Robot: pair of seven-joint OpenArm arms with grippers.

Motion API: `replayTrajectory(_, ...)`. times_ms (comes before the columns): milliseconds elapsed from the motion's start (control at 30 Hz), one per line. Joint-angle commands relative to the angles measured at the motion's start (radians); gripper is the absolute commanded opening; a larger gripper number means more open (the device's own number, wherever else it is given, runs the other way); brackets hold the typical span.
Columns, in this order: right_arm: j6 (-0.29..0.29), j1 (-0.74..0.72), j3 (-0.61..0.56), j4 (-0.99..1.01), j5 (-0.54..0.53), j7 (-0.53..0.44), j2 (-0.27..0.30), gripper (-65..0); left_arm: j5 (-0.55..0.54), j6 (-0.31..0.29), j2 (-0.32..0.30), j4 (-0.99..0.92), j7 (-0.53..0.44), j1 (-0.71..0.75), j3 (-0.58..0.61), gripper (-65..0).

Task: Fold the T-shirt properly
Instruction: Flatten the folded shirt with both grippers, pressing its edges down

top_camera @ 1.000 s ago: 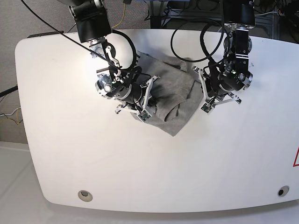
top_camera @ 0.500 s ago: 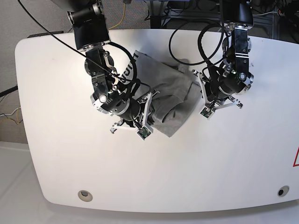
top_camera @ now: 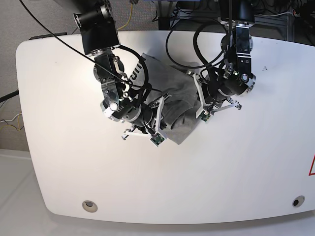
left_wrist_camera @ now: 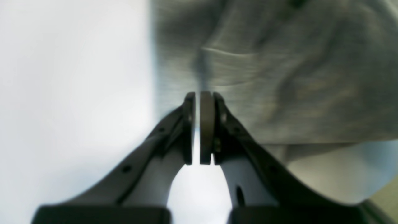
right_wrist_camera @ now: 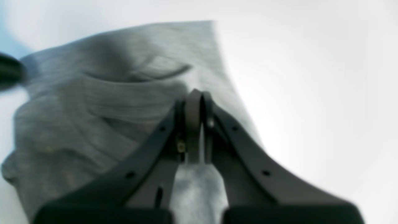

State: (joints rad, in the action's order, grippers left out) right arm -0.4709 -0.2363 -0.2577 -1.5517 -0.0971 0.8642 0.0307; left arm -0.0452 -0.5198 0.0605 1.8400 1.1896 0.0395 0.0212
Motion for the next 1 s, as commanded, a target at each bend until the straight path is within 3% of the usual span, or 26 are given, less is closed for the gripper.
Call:
replayTrajectory(0, 0.004, -0.042, 0.004, 0.001, -0.005, -0.027, -0.002, -65.0, -0.009, 0.002, 0.031, 0.017, -0.014, -0.017, 0.003, -64.2)
replayTrajectory(300, 0.004, -0.114, -0.058, 0.072, -0.006, -0.029, -0.002, -65.0, -0.006, 0.002, 0.097, 0.016, -0.014, -0.017, 0.003, -64.2)
replayTrajectory(967, 0.002, -0.180, -0.081, 0.267, -0.006, -0.141, -0.024, -65.0, -0.009, 0.003, 0.097, 0.011, -0.015, 0.035, -0.002, -64.2)
